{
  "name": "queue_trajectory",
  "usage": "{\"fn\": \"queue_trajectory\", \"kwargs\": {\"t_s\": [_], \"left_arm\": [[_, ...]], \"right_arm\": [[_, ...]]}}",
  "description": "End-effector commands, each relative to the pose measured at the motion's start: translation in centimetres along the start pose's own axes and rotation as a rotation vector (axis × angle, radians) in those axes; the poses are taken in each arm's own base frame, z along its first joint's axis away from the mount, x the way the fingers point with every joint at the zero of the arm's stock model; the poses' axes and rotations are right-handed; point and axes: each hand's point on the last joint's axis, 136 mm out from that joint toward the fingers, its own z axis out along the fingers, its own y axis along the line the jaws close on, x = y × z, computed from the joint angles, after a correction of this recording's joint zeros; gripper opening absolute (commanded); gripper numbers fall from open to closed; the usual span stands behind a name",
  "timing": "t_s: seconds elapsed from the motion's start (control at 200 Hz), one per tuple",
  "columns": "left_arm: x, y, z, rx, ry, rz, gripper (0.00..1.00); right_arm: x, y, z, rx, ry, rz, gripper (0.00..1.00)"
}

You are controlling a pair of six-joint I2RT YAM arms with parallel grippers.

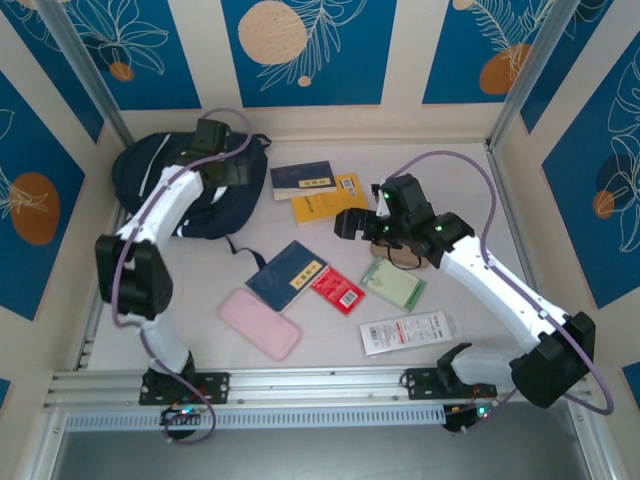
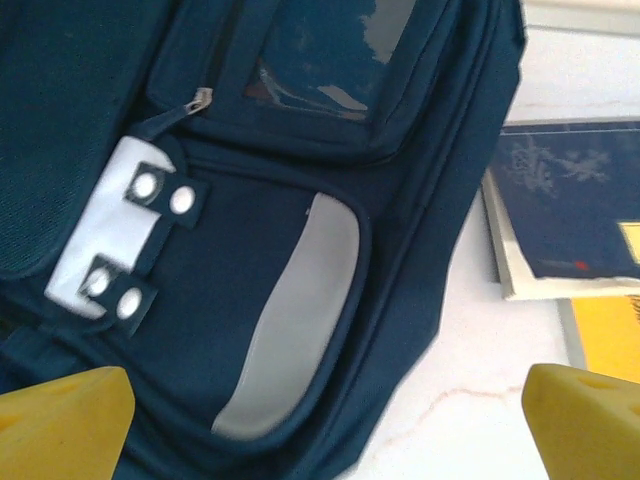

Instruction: Pack the student bag

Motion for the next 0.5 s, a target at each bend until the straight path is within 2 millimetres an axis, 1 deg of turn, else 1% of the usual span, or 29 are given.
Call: {"fn": "queue_trajectory", "kwargs": {"t_s": [0.0, 0.085, 0.125, 0.195, 0.26, 0.31, 0.37, 0.435, 0.495], "left_arm": [[0.4, -0.3, 1.4, -0.001, 0.063, 0.054, 1.0], [0.7, -1.5, 2.9, 0.052, 0.071, 0.055, 1.0], [0.9, -1.7, 3.5, 0.056, 0.082, 0.058, 1.0], [1.3, -1.4, 4.9, 0.007, 0.107, 0.071, 0.98], [1.7, -0.7, 6.3, -0.048, 0.133, 0.076, 0.92], [2.0, -0.4, 7.1, -0.079, 0.147, 0.083, 0.83], [2.1, 0.2, 7.9, -0.124, 0.154, 0.087, 0.72], [2.1, 1.0, 8.4, -0.174, 0.155, 0.094, 0.52], [2.0, 1.0, 8.7, -0.181, 0.157, 0.103, 0.35]], "right_arm": [[2.0, -0.8, -0.1, 0.022, 0.082, -0.019, 0.99], [2.4, -2.1, 0.1, 0.065, 0.075, -0.016, 0.99], [2.6, -2.6, 0.2, 0.077, 0.075, -0.009, 0.99], [2.9, -3.0, 0.2, 0.066, 0.078, 0.005, 0.99], [3.1, -2.8, 0.2, 0.031, 0.078, 0.008, 0.99], [3.3, -2.5, 0.3, -0.003, 0.074, 0.006, 1.0], [3.3, -2.3, 0.3, -0.024, 0.068, 0.01, 0.96], [3.1, -1.8, 0.3, -0.05, 0.068, 0.008, 0.92], [3.1, -1.4, 0.3, -0.067, 0.074, 0.004, 0.89]]}}
